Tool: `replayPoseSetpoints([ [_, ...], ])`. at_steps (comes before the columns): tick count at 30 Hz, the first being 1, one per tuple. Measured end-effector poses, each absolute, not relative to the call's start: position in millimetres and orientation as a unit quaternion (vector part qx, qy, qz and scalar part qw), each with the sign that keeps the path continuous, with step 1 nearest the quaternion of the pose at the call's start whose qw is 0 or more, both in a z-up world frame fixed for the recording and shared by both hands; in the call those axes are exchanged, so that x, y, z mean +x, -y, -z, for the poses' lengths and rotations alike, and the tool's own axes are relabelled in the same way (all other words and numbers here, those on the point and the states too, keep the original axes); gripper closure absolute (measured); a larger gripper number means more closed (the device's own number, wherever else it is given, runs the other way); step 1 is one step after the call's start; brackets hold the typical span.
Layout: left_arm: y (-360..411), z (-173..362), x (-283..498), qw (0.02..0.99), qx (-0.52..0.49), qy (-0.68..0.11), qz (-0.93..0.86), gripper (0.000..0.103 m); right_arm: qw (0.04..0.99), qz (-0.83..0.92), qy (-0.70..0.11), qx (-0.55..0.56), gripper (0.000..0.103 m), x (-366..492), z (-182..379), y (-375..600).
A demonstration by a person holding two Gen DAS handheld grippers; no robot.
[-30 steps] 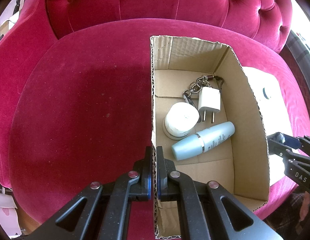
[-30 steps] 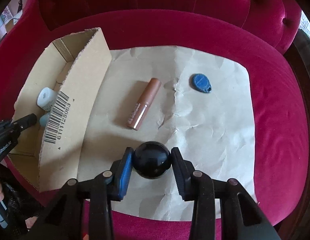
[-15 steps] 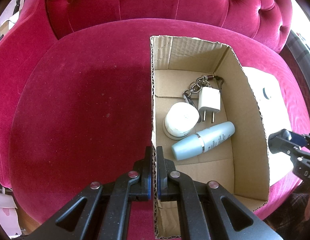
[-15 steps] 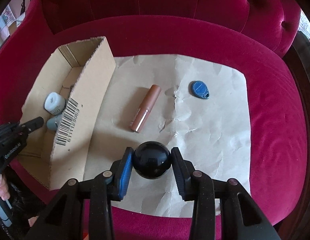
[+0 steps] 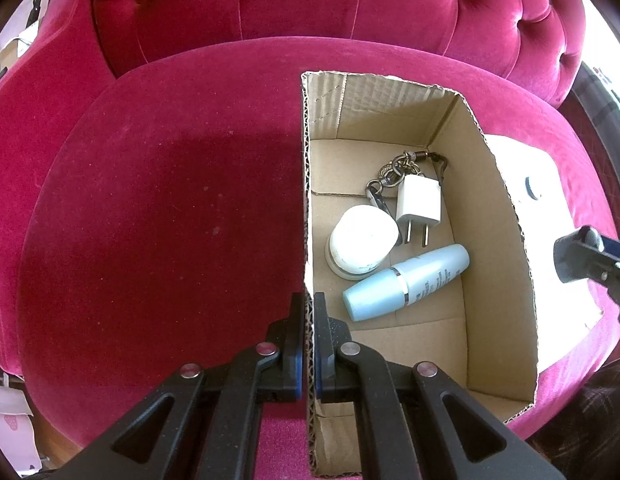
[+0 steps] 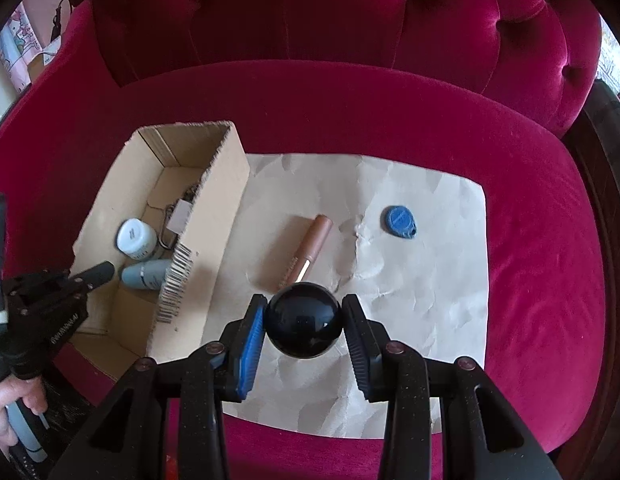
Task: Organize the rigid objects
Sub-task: 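Carry the black ball over the box with the right tool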
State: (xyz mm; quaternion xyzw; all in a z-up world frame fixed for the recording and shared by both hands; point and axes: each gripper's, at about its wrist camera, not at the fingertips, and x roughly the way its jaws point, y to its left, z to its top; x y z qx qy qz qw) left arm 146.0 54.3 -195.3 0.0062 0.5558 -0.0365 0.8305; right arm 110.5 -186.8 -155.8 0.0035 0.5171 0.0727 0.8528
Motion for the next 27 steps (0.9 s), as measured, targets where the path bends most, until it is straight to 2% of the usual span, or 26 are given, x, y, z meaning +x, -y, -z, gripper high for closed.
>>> replayPoseSetpoints([
  [27,-53,194,146,0.831,0.006,-0.555,0.036,0.100,0.867,-0.112,-0.483,-0.039,0.062,134,105,142],
])
